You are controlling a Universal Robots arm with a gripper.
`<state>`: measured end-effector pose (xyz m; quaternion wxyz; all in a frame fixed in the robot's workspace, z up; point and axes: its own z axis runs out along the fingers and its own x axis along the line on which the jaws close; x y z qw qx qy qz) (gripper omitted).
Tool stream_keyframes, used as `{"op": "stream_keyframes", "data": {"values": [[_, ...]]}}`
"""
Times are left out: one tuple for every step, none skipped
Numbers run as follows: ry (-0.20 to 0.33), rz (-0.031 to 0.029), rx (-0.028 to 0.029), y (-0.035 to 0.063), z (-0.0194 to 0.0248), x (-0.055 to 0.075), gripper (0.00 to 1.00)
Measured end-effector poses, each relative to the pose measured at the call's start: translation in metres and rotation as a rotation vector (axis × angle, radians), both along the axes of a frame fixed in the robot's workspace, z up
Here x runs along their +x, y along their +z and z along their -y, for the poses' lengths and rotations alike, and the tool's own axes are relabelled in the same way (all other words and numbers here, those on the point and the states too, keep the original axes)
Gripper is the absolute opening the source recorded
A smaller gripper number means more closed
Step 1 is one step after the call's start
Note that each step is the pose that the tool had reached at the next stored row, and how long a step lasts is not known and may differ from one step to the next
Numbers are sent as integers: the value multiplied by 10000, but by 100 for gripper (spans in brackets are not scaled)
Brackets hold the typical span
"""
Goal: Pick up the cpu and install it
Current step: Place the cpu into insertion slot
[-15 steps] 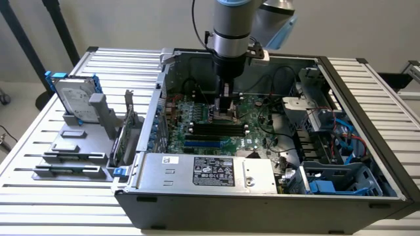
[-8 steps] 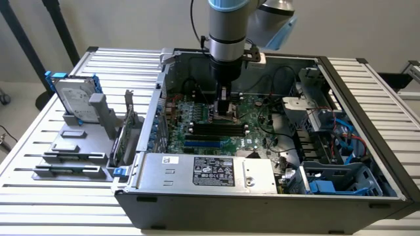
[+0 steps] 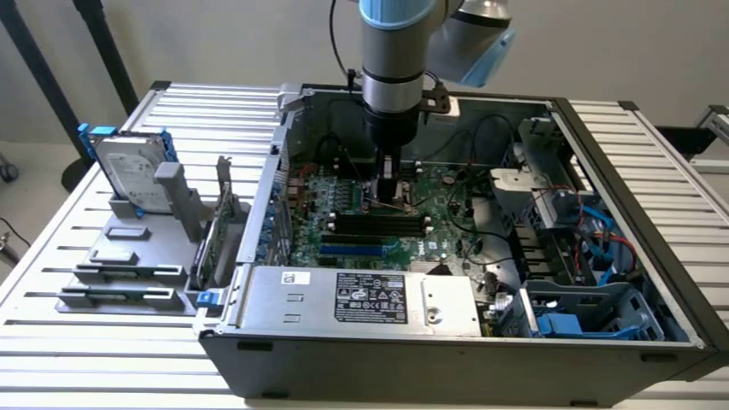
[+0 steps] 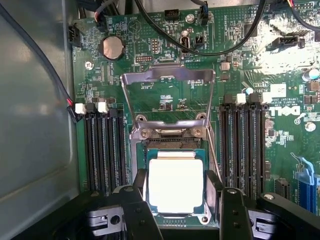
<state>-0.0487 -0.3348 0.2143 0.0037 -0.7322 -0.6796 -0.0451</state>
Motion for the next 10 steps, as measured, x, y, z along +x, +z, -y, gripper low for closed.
{"op": "stream_keyframes", "data": {"values": [[0, 3, 1, -8, 0, 0, 55], [0, 5, 0, -14, 0, 0, 55], [1, 6, 0, -21, 0, 0, 55], [3, 7, 0, -25, 0, 0, 55], [8, 7, 0, -29, 0, 0, 55], [15, 6, -3, -30, 1, 0, 55], [20, 7, -3, -32, 0, 0, 55], [26, 7, -2, -32, 0, 0, 55], [32, 7, -1, -33, 0, 0, 55], [39, 7, 0, -34, 0, 1, 55]]}}
